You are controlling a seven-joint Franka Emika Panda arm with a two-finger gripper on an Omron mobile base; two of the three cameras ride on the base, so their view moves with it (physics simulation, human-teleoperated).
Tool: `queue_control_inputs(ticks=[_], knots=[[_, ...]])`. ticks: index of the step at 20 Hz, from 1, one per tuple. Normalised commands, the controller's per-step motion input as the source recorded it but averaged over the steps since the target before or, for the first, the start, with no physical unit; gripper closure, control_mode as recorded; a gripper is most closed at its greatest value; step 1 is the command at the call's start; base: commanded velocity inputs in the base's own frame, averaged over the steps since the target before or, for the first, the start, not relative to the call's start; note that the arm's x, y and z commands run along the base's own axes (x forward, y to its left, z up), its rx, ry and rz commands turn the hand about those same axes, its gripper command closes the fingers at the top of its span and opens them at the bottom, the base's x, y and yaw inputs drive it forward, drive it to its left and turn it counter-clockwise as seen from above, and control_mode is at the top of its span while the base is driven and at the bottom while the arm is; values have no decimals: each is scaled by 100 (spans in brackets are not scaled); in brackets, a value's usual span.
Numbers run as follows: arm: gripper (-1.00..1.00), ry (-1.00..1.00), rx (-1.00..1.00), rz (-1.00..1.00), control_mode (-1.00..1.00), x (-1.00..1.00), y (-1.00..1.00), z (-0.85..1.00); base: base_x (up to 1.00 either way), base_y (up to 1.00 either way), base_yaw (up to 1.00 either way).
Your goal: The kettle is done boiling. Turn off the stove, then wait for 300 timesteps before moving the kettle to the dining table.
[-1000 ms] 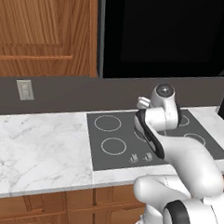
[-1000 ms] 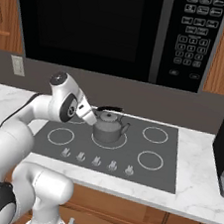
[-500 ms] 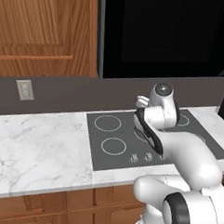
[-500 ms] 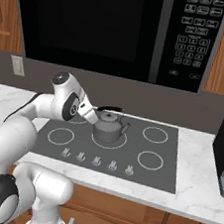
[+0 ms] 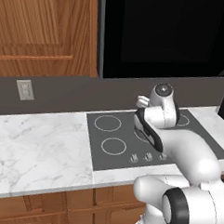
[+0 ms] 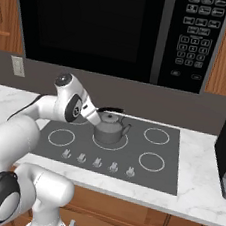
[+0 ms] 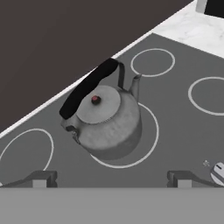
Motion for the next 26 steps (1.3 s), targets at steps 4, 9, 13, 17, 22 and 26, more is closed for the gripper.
queue_control_inputs(ticks=[4, 9, 13, 17, 22, 26], knots=[[-100, 0, 0, 0, -100, 7, -13, -5, 0, 0, 0], [-100, 0, 0, 0, -100, 8, -8, 0, 0, 0, 0], [-100, 0, 0, 0, -100, 11, -5, 0, 0, 0, 0], [-100, 0, 0, 0, -100, 10, -1, 0, 0, 0, 0], [-100, 0, 0, 0, -100, 7, -7, -3, 0, 0, 0], [-100, 0, 0, 0, -100, 1, -7, -6, 0, 0, 0]])
